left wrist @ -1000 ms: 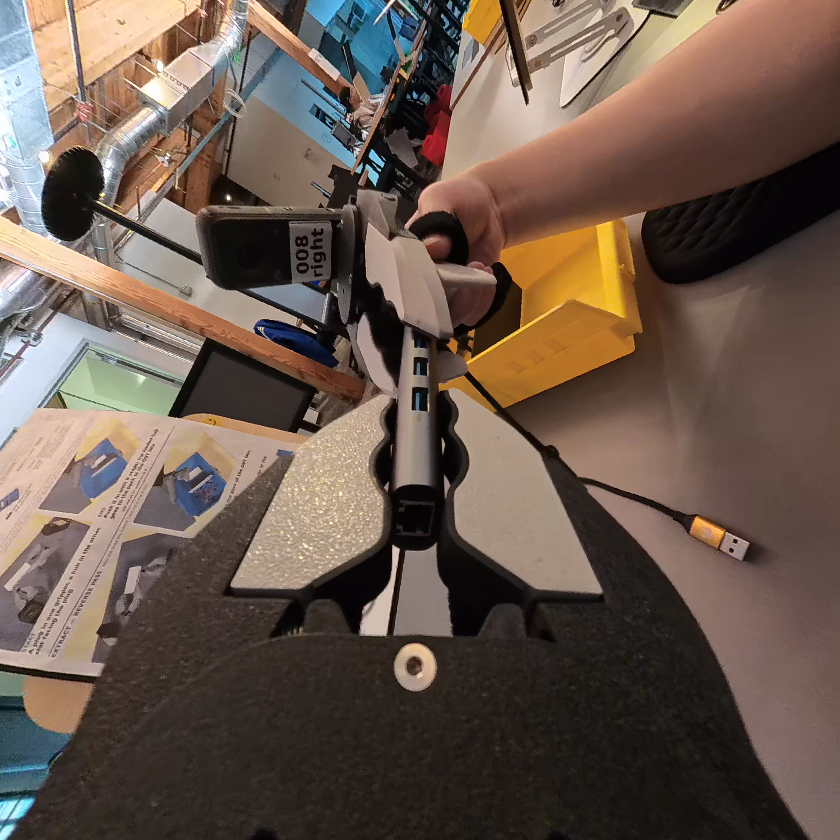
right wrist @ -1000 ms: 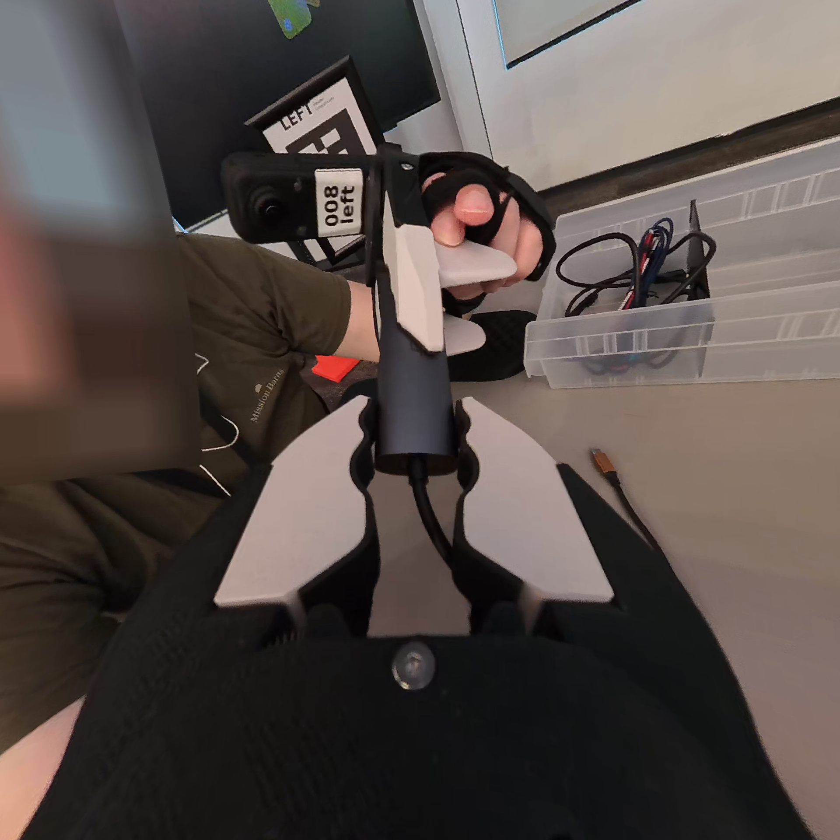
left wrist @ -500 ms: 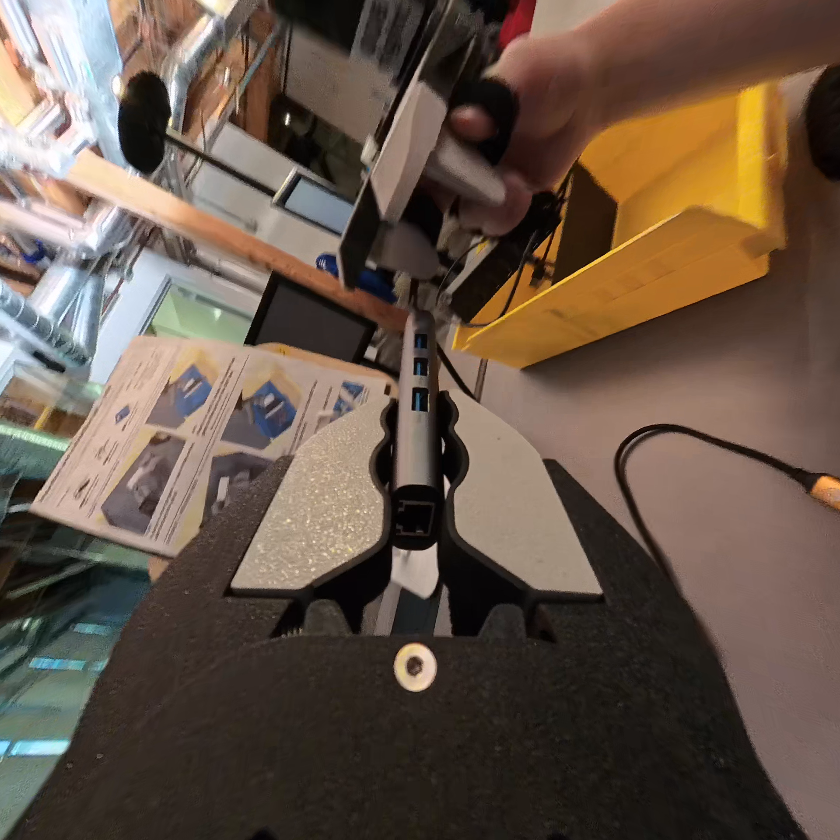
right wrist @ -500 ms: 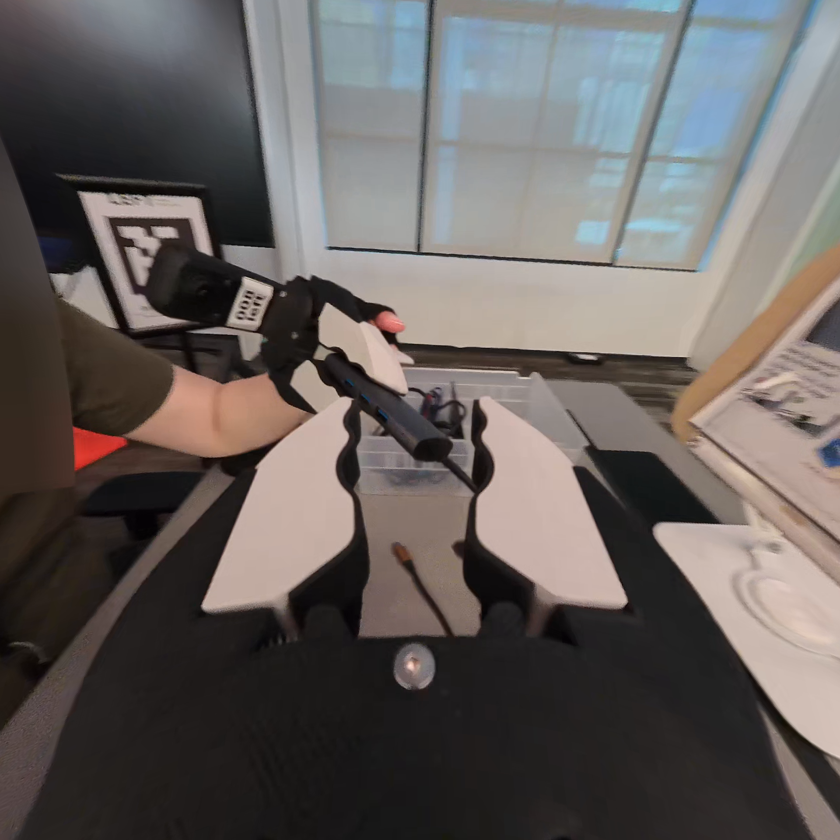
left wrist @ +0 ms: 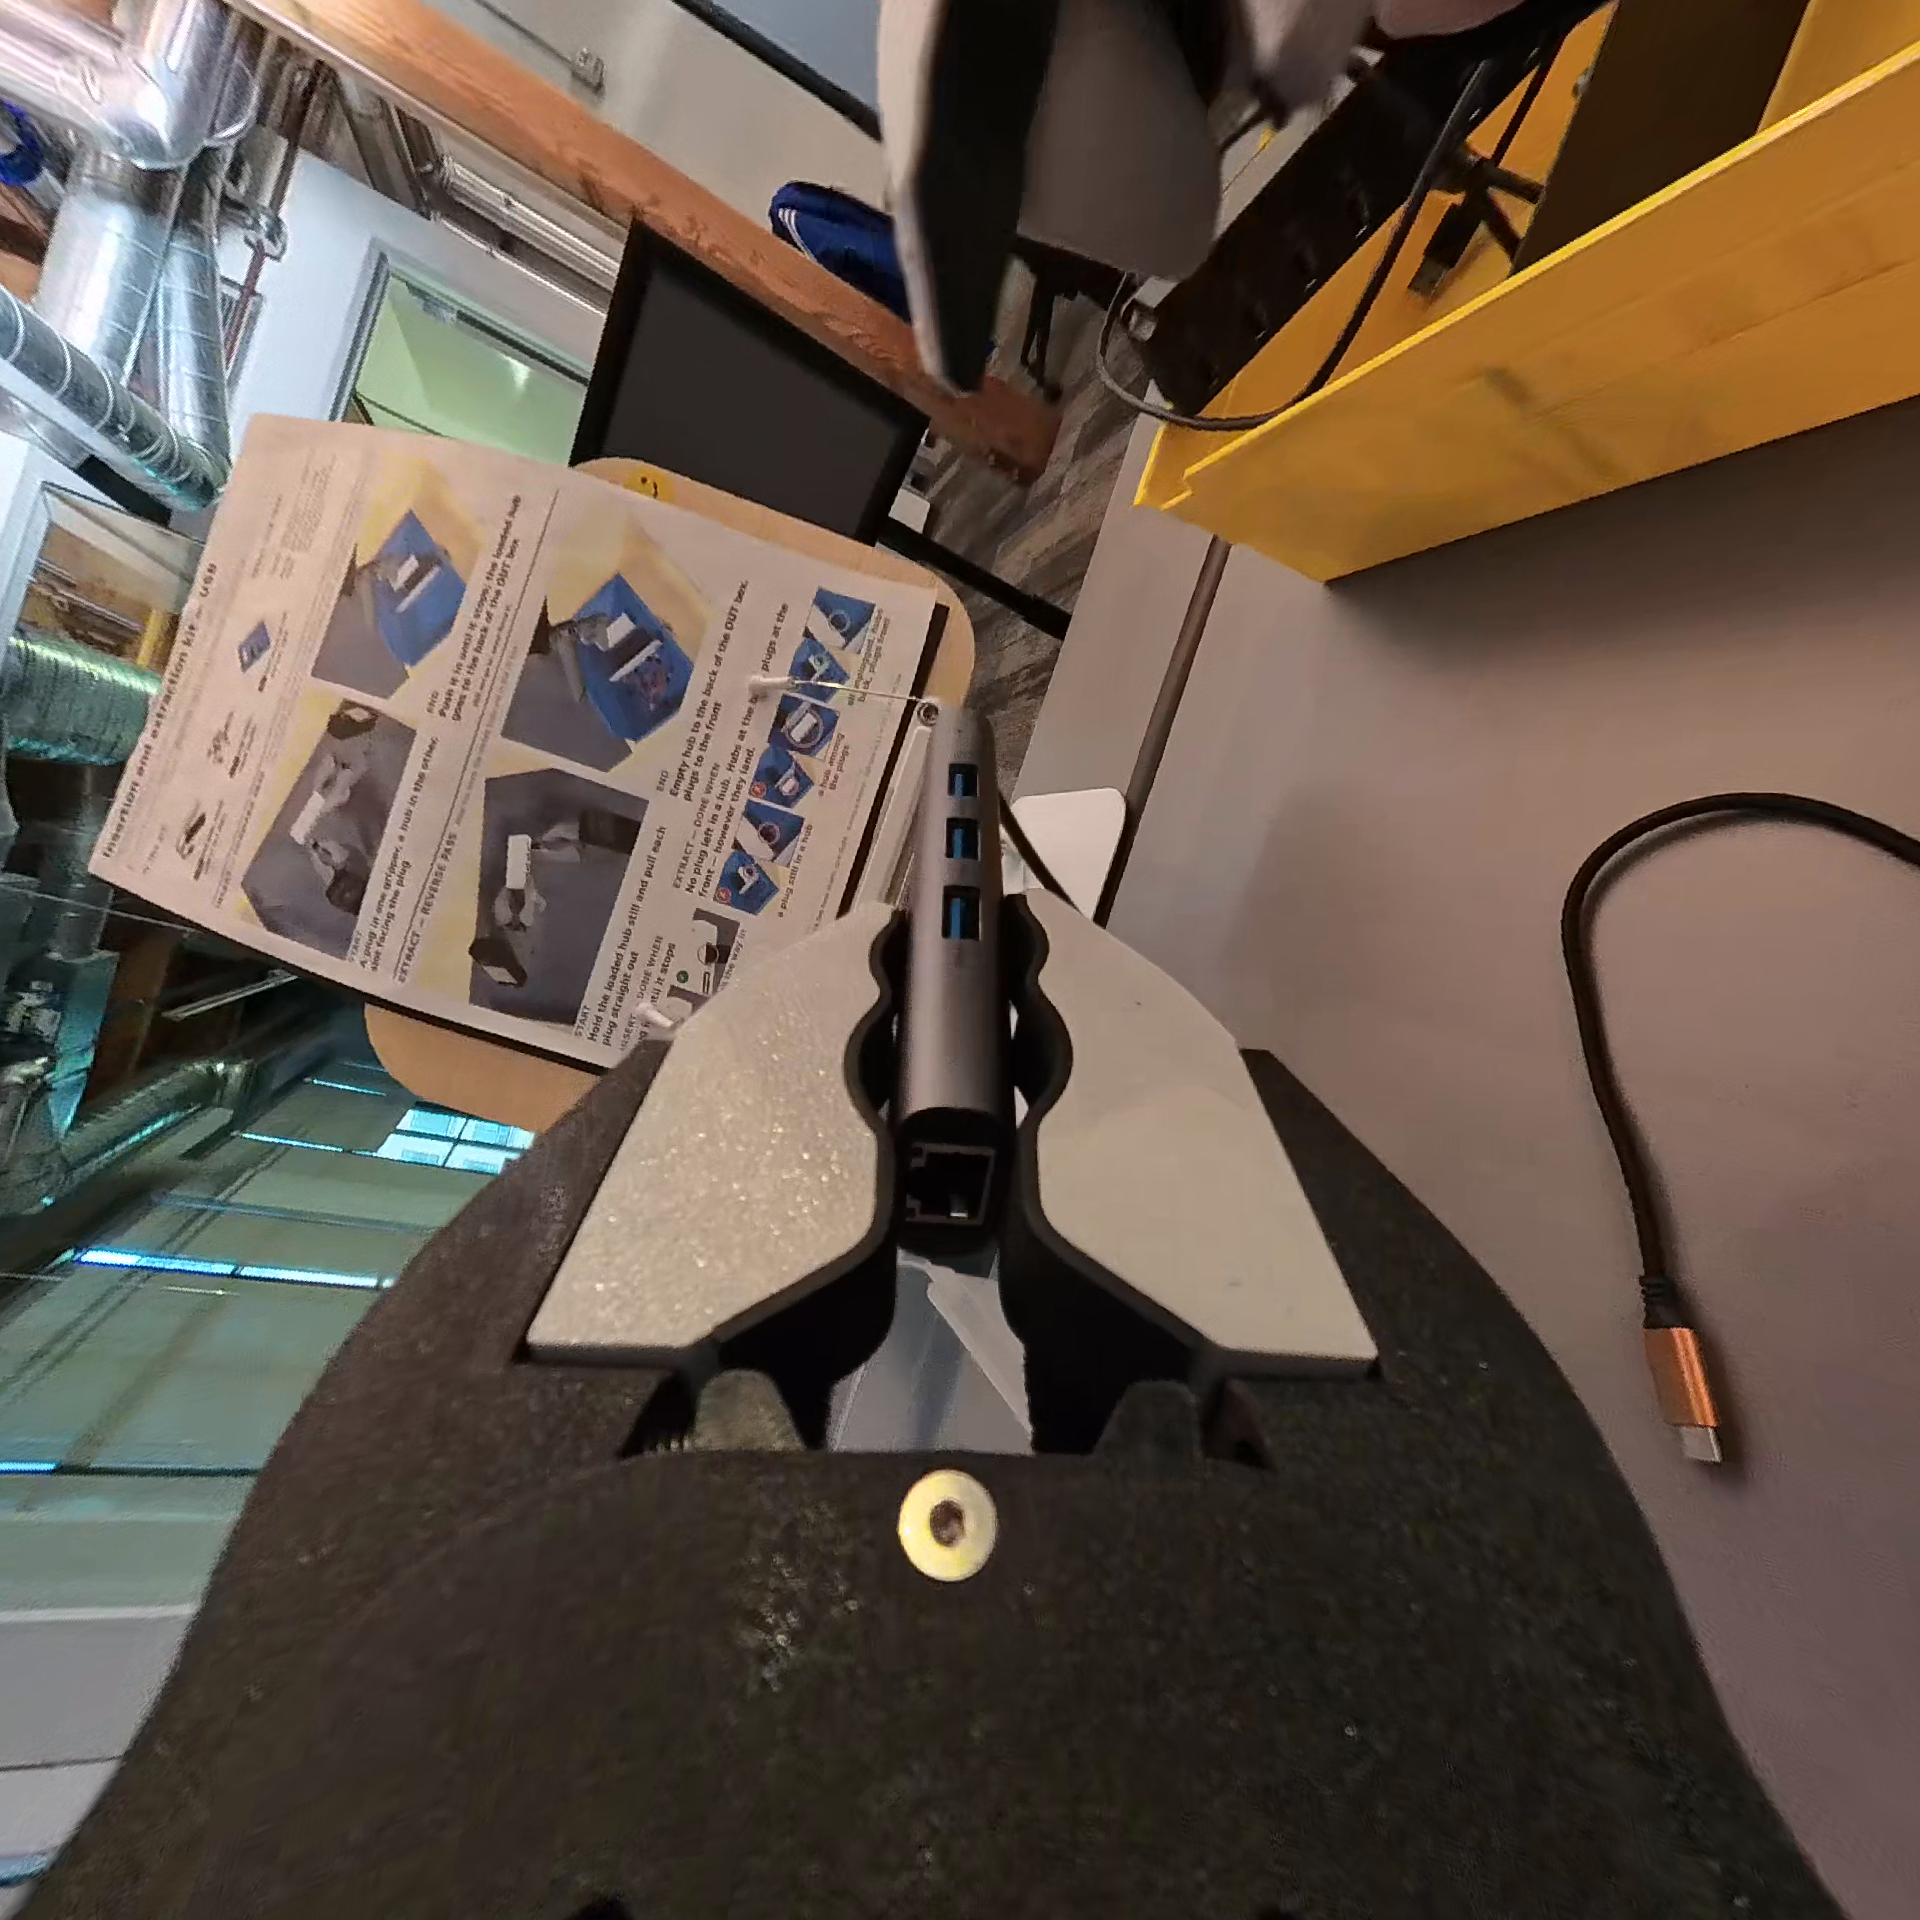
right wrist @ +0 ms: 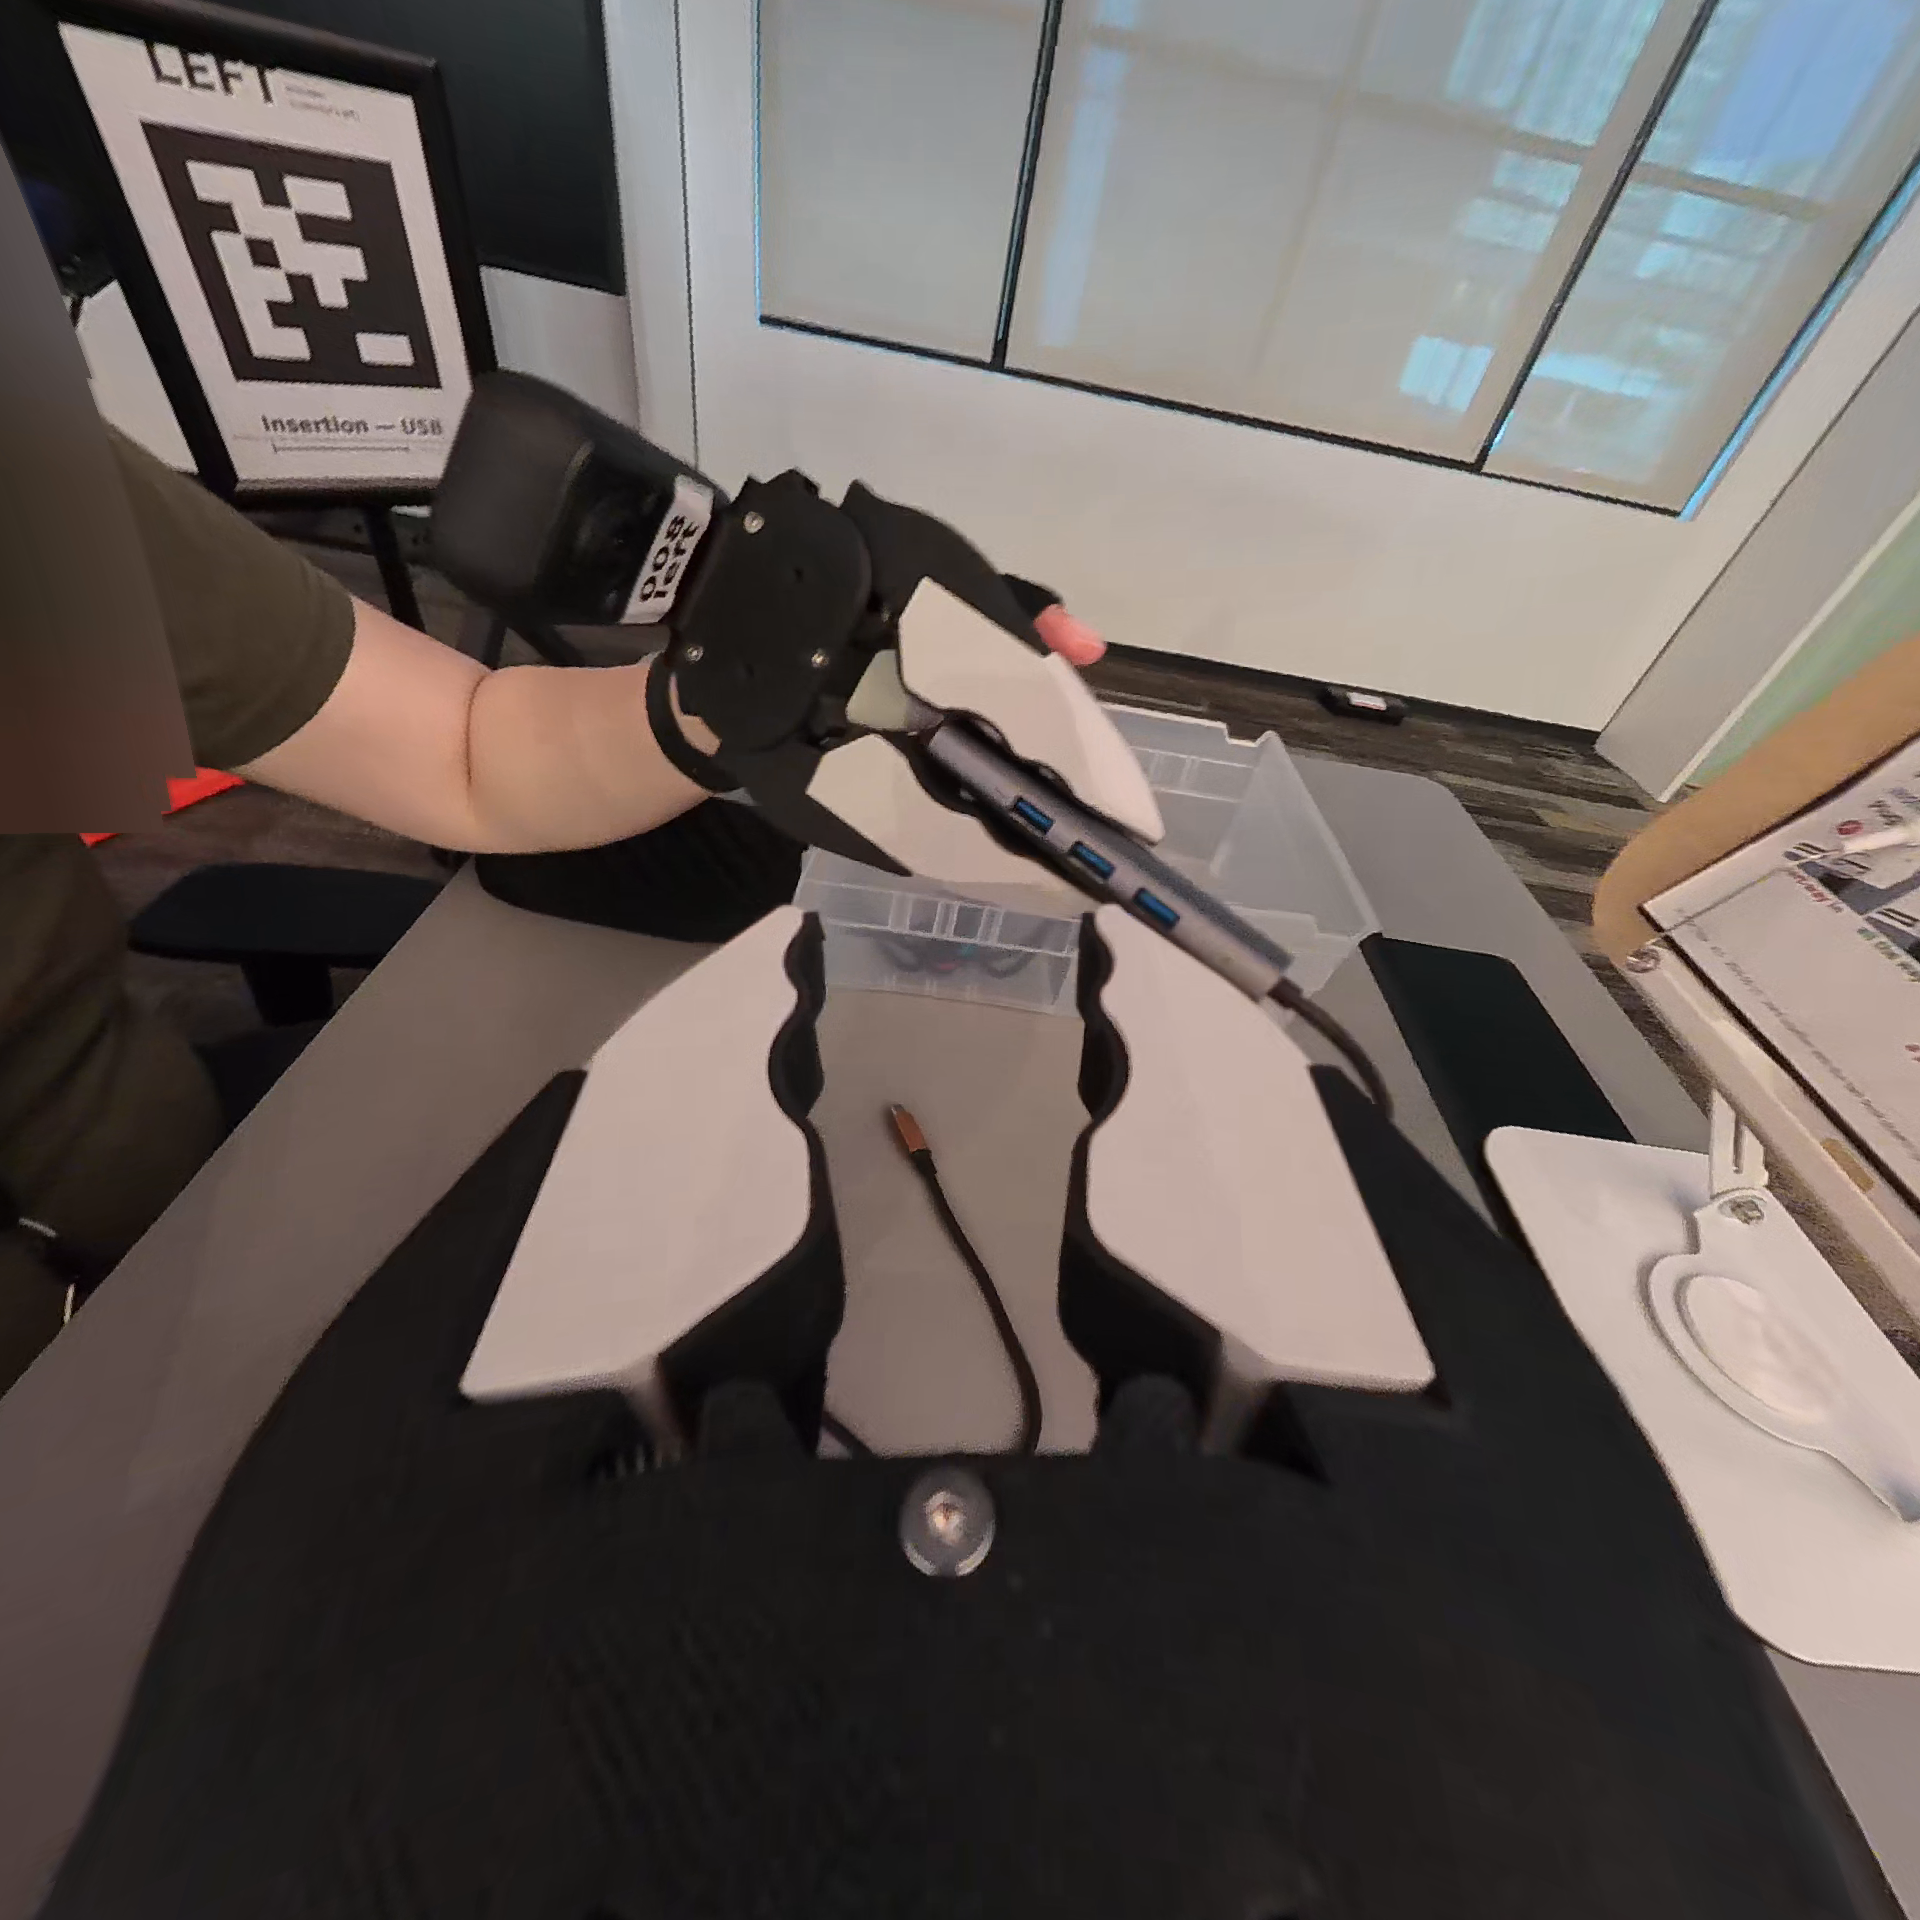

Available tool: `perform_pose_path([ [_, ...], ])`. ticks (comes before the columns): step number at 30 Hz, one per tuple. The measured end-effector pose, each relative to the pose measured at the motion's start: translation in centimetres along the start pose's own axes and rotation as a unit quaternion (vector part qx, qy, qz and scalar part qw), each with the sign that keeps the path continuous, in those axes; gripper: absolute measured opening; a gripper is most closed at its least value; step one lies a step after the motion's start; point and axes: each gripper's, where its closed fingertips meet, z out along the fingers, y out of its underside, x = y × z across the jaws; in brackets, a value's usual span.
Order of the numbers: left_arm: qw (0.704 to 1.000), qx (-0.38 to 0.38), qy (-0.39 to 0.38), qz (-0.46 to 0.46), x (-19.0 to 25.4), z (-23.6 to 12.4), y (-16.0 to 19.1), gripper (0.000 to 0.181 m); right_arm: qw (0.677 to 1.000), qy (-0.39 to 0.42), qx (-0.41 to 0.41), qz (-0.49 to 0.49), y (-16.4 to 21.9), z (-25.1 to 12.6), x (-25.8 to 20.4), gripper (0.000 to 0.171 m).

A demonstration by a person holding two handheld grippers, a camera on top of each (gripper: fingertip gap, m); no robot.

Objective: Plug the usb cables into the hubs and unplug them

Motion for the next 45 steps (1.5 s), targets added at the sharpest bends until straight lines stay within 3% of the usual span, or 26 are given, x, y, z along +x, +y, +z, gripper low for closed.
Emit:
perform_pose_path([
  [7,0.999,-0.027,-0.013,-0.038,-0.9,0.4,1.3,0.018,0.992,-0.096,-0.076,-0.015,2.8,1.2,-3.3,0.040],
  [13,0.997,-0.018,-0.012,-0.067,-1.8,0.0,1.6,0.017,0.960,-0.198,-0.192,-0.048,7.7,3.2,-7.9,0.038],
  [21,0.993,0.000,-0.022,-0.119,-4.5,-1.6,2.3,0.017,0.902,-0.231,-0.363,-0.033,15.6,5.1,-9.6,0.022],
  [25,0.991,0.010,-0.024,-0.131,-5.1,-2.0,2.3,0.017,0.869,-0.203,-0.450,-0.040,19.1,4.9,-8.6,0.018],
  [29,0.991,0.012,-0.017,-0.130,-4.9,-1.9,2.2,0.017,0.851,-0.196,-0.484,-0.057,20.9,4.7,-8.2,0.016],
  [36,0.993,0.012,-0.013,-0.120,-4.5,-1.9,1.8,0.017,0.853,-0.199,-0.480,-0.060,21.4,5.2,-8.4,0.016],
  [41,0.993,0.010,-0.010,-0.117,-4.3,-1.7,1.8,0.017,0.862,-0.208,-0.463,-0.007,21.5,5.8,-8.6,0.012],
  [45,0.993,0.005,-0.008,-0.120,-4.2,-1.6,2.1,0.018,0.858,-0.200,-0.472,-0.038,21.6,5.8,-8.5,0.011],
])
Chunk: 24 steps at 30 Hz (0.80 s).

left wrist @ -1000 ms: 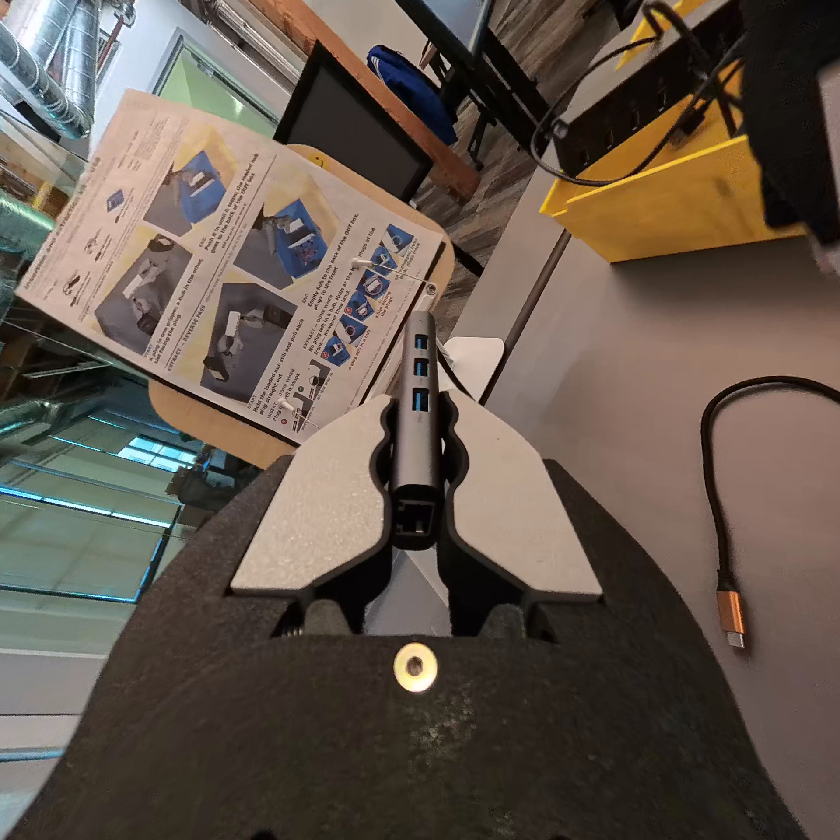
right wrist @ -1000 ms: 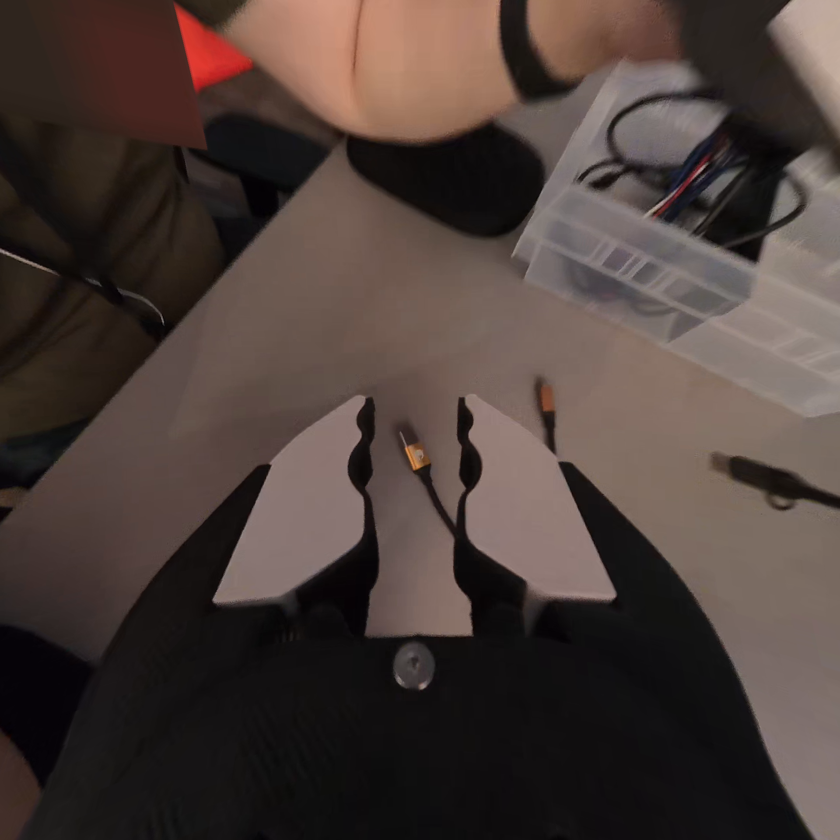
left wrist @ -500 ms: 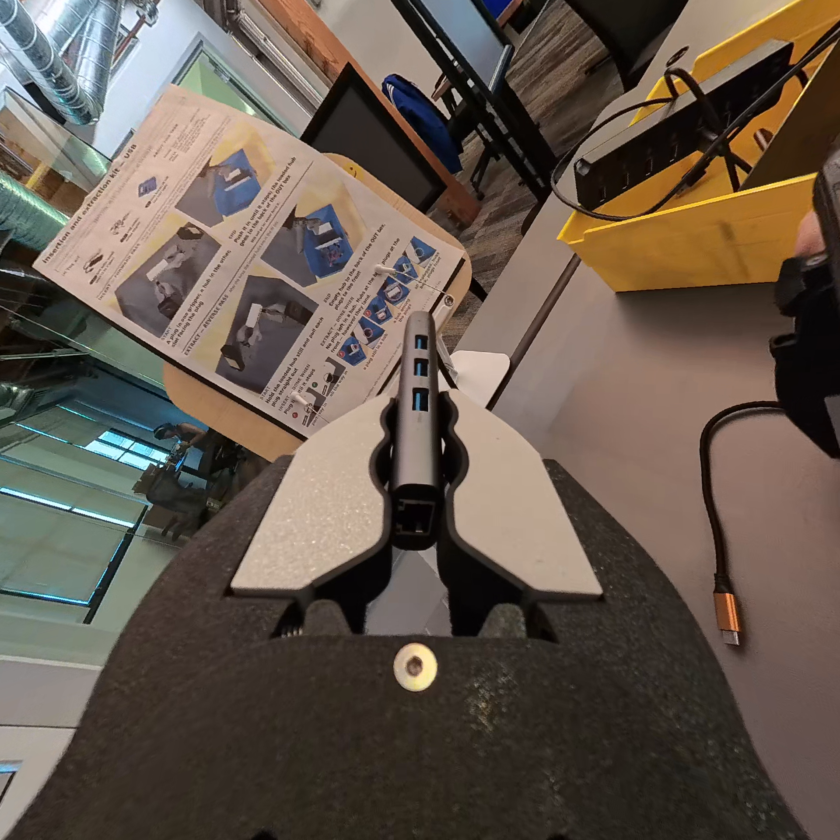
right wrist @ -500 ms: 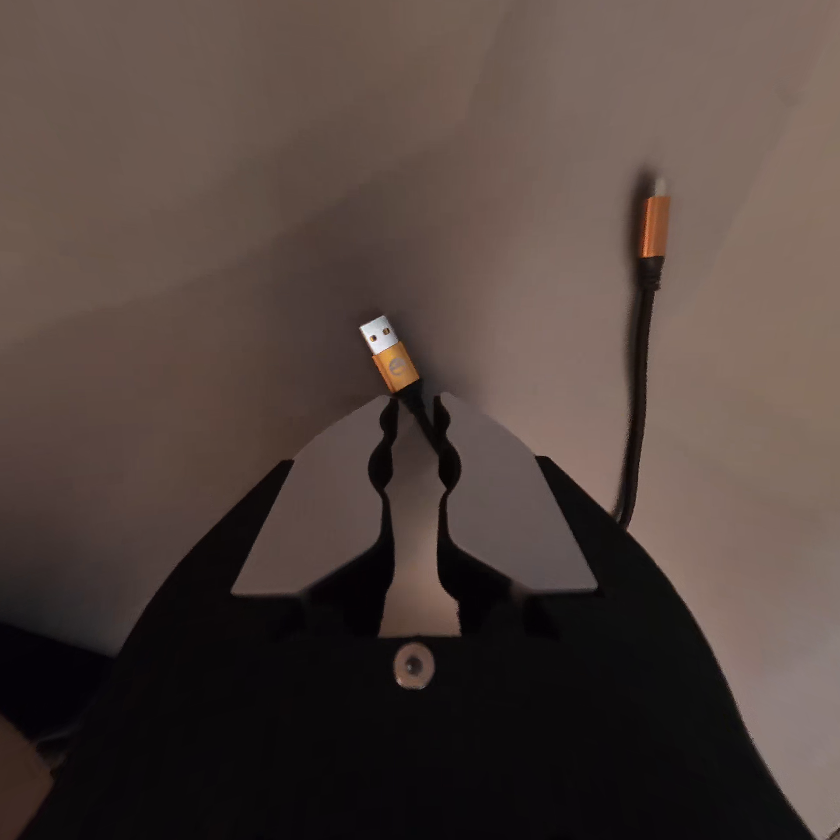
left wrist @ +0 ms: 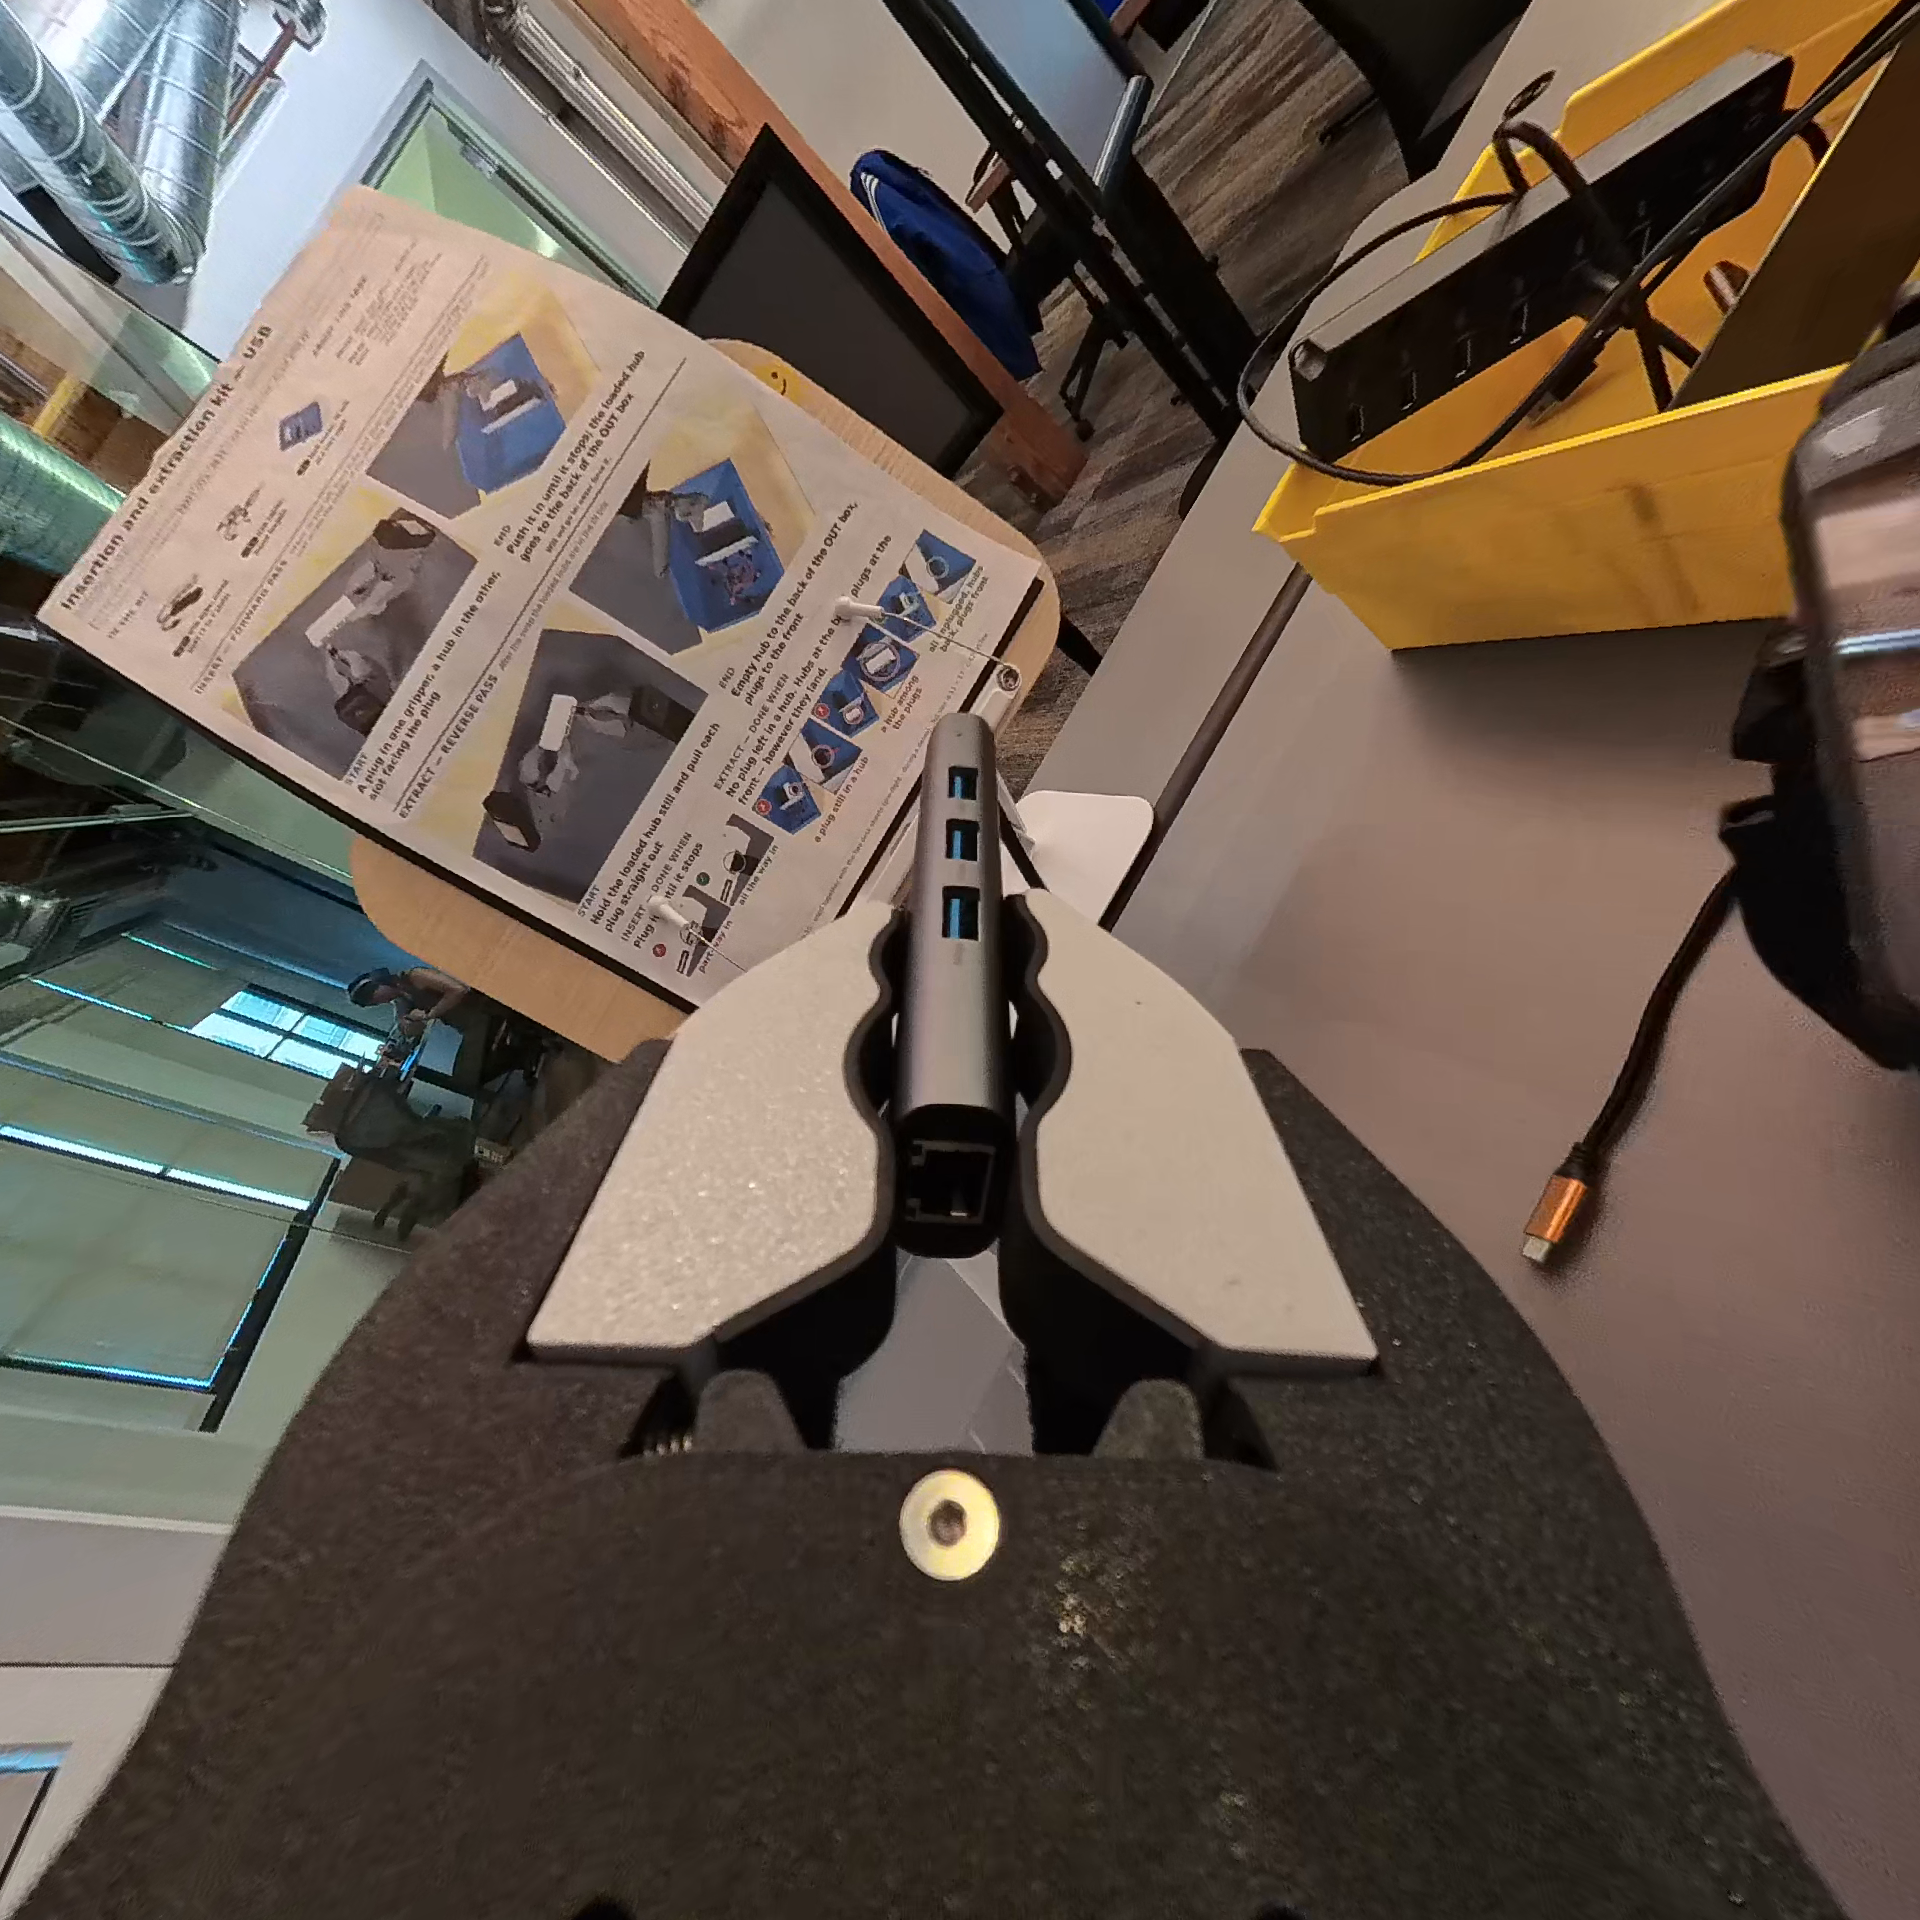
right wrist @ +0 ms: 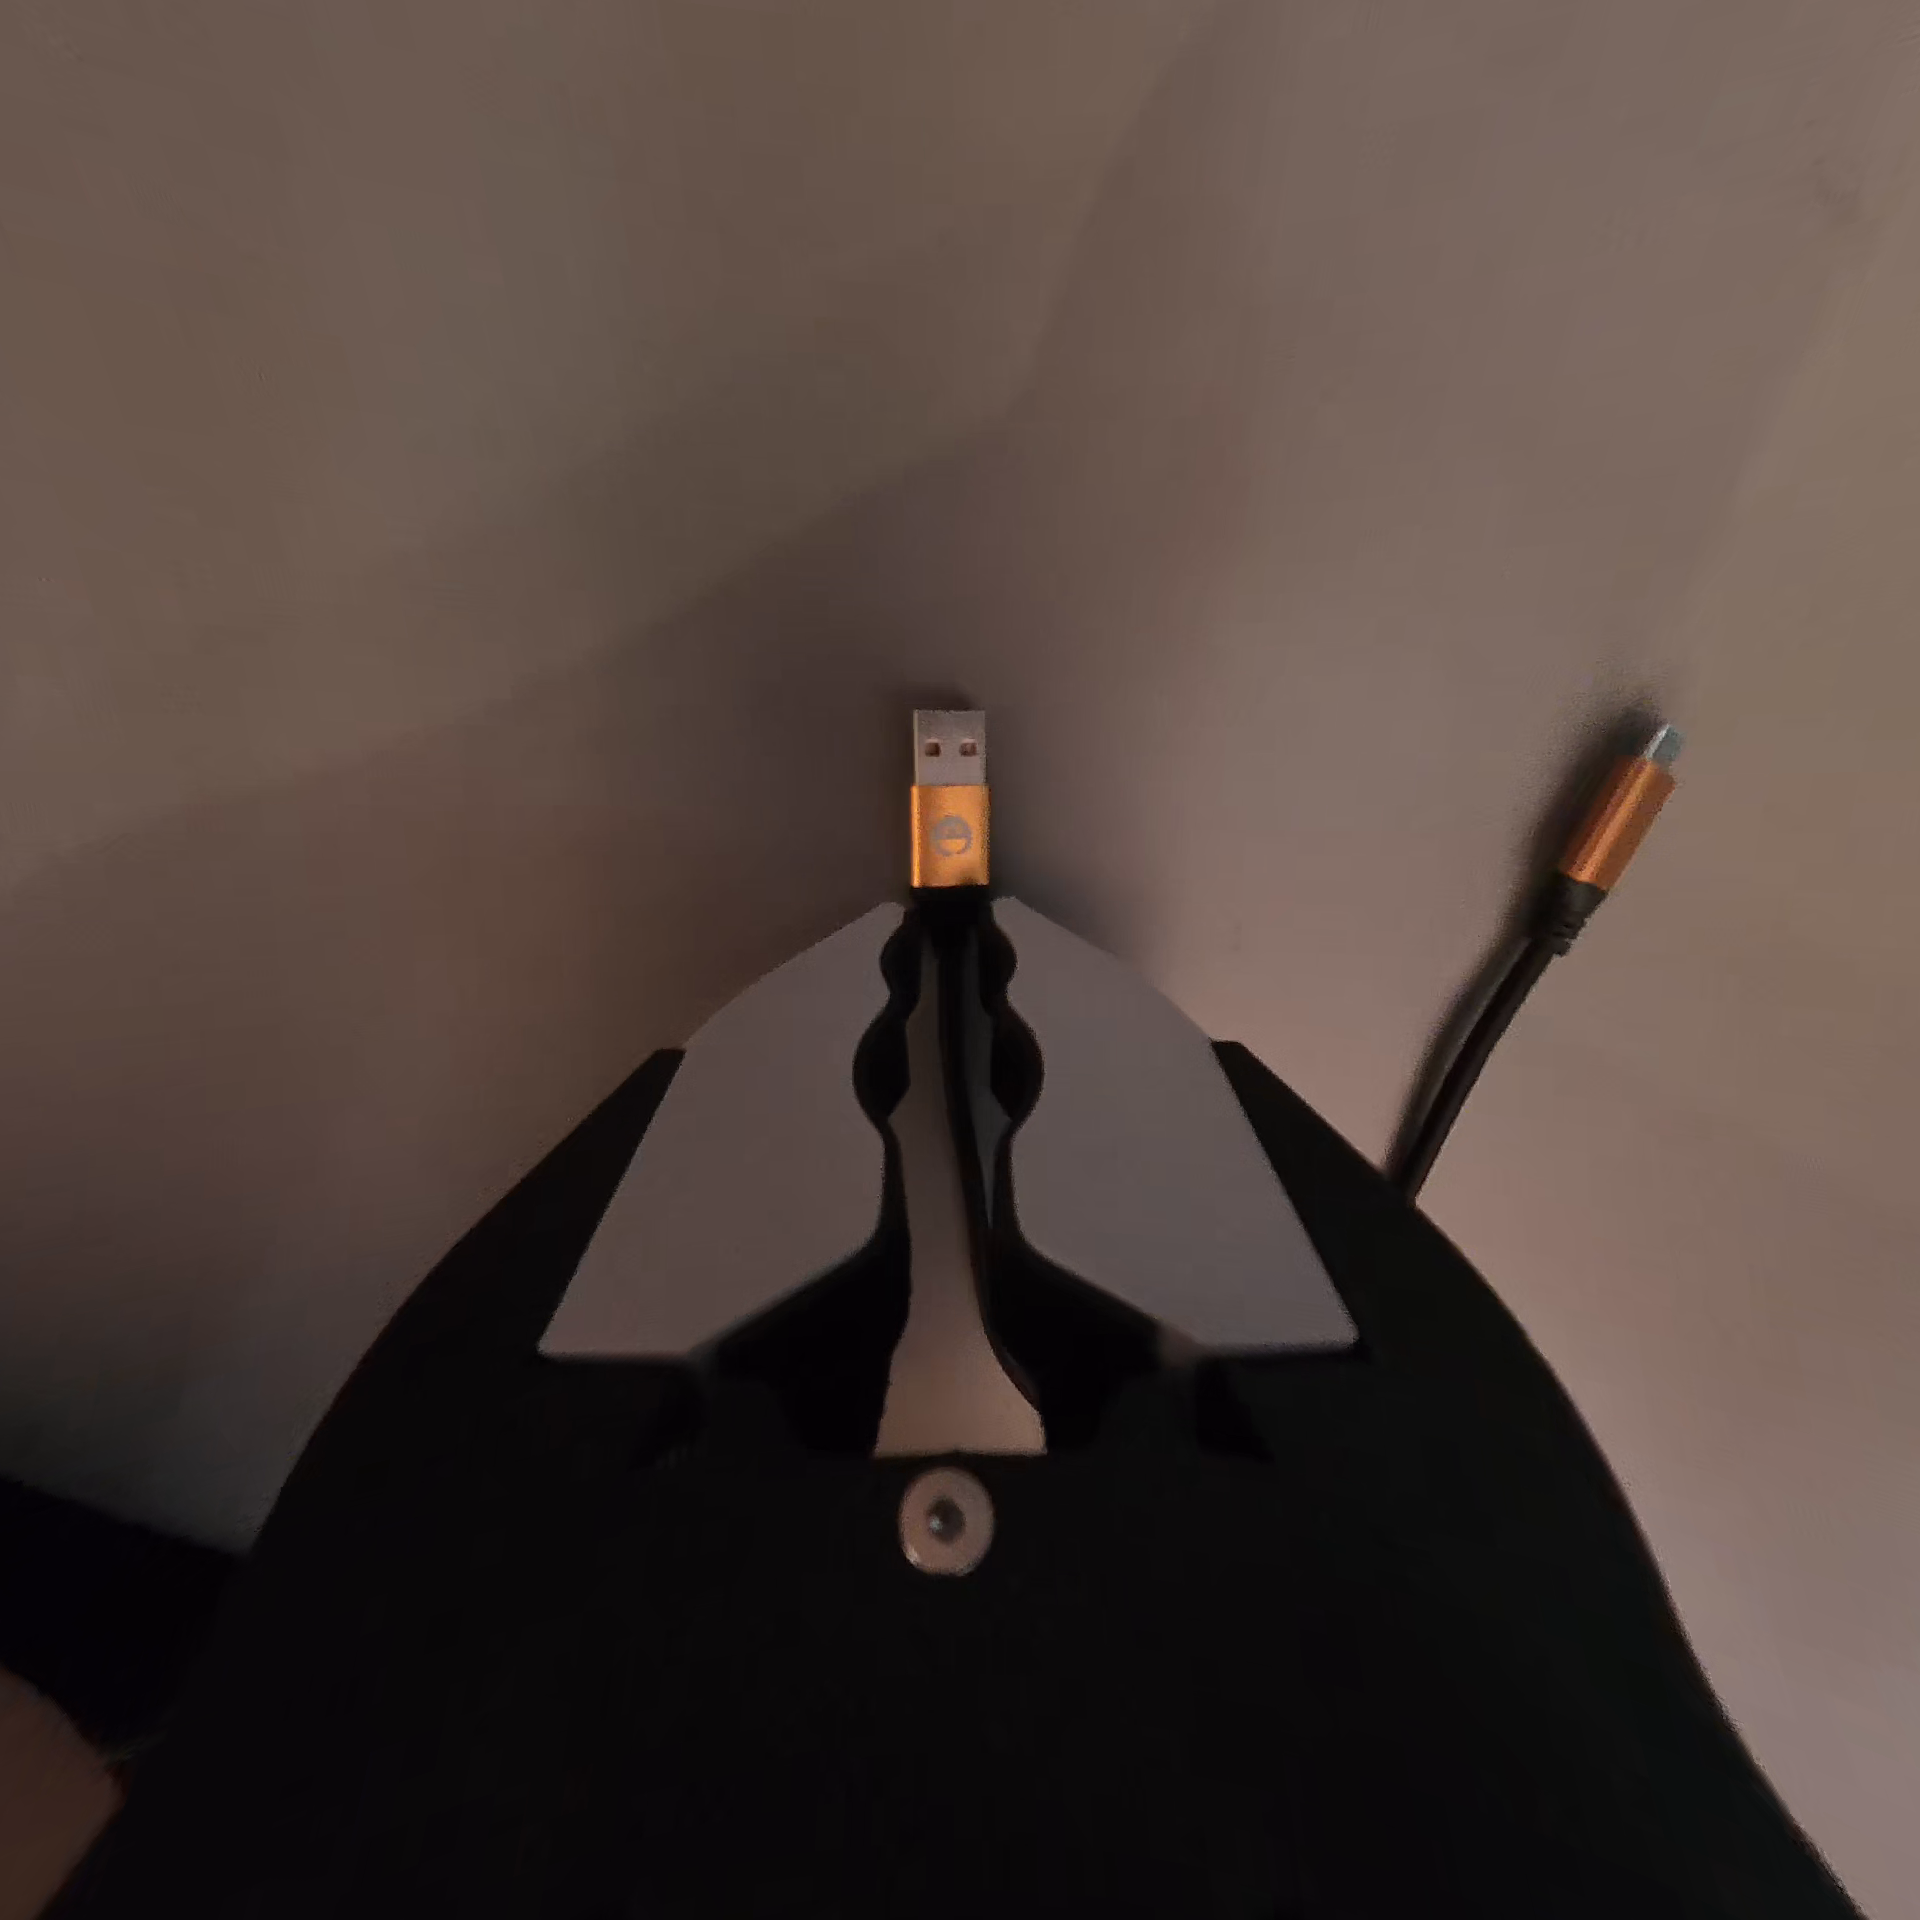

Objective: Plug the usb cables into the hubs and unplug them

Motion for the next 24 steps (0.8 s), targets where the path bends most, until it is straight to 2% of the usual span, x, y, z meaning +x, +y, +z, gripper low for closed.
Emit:
perform_pose_path([
  [11,1.000,-0.004,-0.006,0.007,-0.1,0.0,0.1,0.018,1.000,0.011,-0.017,-0.010,-0.8,0.4,0.0,0.009],
  [14,1.000,-0.008,-0.008,0.012,-0.1,0.1,0.3,0.017,1.000,0.011,0.003,-0.024,-1.7,-0.1,-0.2,0.008],
  [19,1.000,-0.011,-0.009,0.026,0.2,0.4,0.5,0.017,0.995,0.047,0.083,-0.039,-3.9,-3.7,0.1,0.008],
  [24,0.999,-0.007,-0.009,0.034,0.4,0.5,0.4,0.017,0.973,0.149,0.177,-0.017,-5.7,-10.2,1.9,0.008],
])
